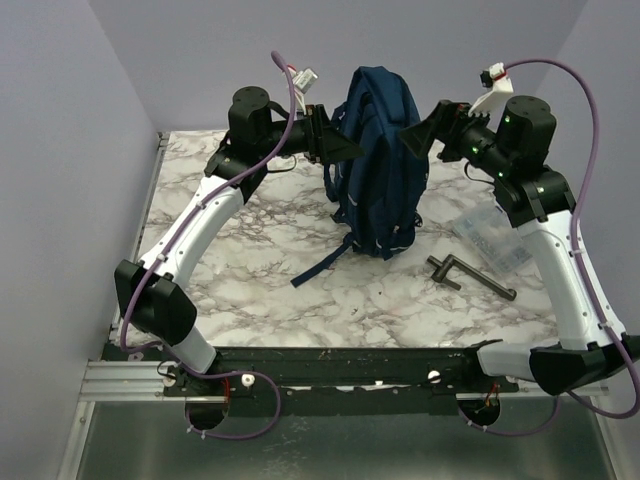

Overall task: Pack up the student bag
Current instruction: Adjust the student bag at the center of the board, then reset both arms

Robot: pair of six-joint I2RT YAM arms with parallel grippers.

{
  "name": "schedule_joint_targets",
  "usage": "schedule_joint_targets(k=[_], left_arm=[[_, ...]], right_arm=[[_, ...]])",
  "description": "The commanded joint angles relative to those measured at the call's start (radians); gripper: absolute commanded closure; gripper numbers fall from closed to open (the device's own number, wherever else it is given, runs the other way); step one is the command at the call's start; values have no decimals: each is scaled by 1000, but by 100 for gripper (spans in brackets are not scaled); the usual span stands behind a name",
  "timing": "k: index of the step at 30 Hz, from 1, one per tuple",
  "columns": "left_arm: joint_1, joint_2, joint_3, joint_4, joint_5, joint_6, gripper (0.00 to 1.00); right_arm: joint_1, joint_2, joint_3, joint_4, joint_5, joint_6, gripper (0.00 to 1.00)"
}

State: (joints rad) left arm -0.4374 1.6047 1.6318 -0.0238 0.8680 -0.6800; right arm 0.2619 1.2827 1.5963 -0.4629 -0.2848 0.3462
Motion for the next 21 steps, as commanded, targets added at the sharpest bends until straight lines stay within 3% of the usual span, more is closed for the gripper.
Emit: schedule_joint_targets(k=[1,21], left_arm=[[1,-54,-30,-59,-51,90,41],[-12,-124,-35,-134,-81,153,35]], right_arm=[[1,-57,21,-25,78,0,0],[2,-41,15,42,141,-4,0]])
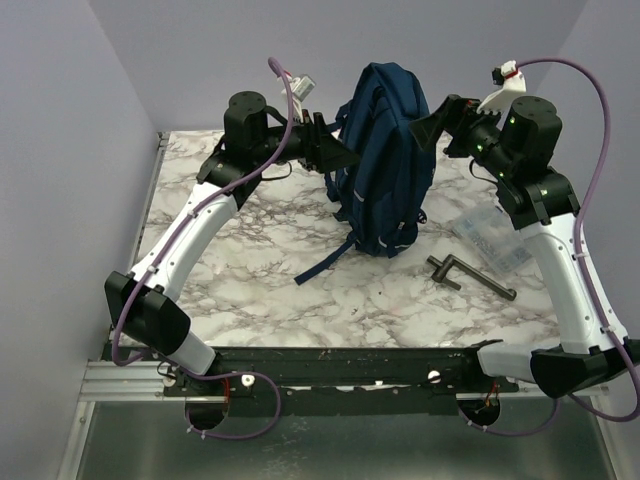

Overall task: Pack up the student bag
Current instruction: Reset both arms

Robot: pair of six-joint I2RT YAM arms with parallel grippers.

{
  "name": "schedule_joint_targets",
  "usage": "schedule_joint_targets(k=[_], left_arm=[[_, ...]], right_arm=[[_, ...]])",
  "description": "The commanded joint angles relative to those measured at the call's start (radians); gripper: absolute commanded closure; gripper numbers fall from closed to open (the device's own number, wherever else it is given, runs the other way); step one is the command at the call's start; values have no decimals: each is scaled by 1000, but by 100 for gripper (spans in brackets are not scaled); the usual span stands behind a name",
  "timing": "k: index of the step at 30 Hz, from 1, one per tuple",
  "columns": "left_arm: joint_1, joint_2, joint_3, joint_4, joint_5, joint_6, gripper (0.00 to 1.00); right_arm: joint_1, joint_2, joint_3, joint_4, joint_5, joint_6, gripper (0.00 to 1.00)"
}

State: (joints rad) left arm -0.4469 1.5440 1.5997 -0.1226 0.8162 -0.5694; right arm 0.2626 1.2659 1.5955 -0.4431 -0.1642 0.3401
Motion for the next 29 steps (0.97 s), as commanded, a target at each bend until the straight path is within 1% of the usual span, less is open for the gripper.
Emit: schedule_joint_targets(k=[1,5,8,10,14,16,18,20,21,23,25,29], left_arm=[[-3,-78,0,-41,-37,47,34],[-3,-151,14,-89,-116,80,23],[-3,-224,34,-153,-252,144,15],[-1,-289,25,-173,-375,186,12],[5,-411,-4,-174,-592,230,11],[5,-477,-36,-148,-695,244,11],[6,-551,-81,-102,-781,257,8],[7,-616,-123,-43,-808,276,6],[6,-642,-131,-32,-839,284,6],[6,-680,-137,-21,-855,300,6],[6,-708,-145,-13,-870,313,6],[7,-731,-156,-14,-879,324,6]], right_arm=[[1,-29,34,6,37,-2,0],[1,-87,60,-34,157,-18,0],[1,-174,35,-25,316,-14,0],[1,-233,26,-32,403,-20,0],[1,-317,10,-26,500,-54,0],[1,-347,19,-39,572,-59,0],[1,-372,30,-50,632,-72,0],[1,-404,30,-40,655,-87,0],[2,-418,28,-32,653,-93,0],[1,-441,29,-23,652,-94,0],[0,-465,5,-4,609,-124,0],[0,-464,13,-35,602,-116,0]])
